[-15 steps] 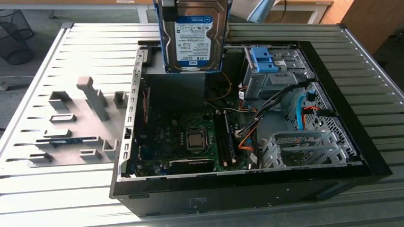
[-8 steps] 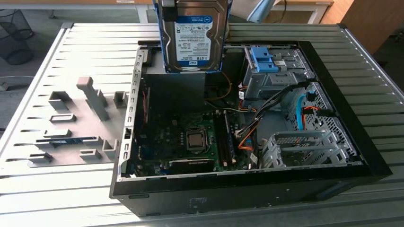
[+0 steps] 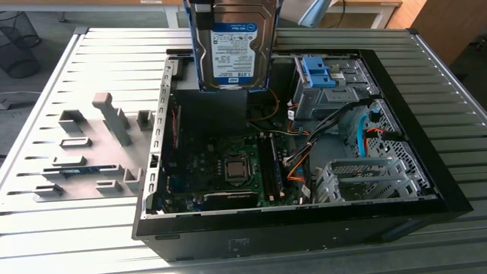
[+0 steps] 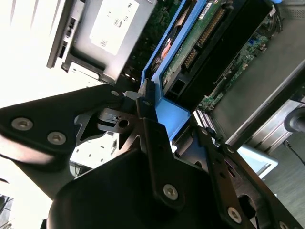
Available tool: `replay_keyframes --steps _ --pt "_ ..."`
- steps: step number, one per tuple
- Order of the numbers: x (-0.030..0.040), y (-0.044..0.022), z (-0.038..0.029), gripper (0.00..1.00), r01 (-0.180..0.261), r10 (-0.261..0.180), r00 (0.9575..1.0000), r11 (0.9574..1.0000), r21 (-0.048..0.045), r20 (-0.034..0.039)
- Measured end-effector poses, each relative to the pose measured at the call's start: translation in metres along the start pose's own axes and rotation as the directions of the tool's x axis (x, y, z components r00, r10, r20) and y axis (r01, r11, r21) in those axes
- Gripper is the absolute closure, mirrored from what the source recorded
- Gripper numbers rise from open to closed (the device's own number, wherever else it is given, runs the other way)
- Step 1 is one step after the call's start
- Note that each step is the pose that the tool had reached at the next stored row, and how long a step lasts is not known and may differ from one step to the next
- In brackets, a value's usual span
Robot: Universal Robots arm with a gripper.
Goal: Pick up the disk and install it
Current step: 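Insert the disk into the insertion slot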
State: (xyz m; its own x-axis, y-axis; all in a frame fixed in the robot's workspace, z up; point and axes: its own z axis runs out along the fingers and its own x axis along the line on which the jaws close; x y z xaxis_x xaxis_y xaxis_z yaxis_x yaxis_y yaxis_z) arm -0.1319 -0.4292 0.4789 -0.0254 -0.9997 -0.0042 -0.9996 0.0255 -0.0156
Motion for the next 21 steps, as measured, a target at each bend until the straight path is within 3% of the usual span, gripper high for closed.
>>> replay_keyframes --steps 12,15,21 --pt "0.0379 -0.0019 0.0012 0.63 0.000 0.000 1.0000 1.0000 -0.0001 -0.0001" --pt "0.0394 -0.0105 0.0019 0.63 0.000 0.000 1.0000 1.0000 -0.0001 -0.0004" --pt "0.0389 -0.0377 0.0036 0.63 0.000 0.000 1.0000 1.0000 -0.0001 -0.0003"
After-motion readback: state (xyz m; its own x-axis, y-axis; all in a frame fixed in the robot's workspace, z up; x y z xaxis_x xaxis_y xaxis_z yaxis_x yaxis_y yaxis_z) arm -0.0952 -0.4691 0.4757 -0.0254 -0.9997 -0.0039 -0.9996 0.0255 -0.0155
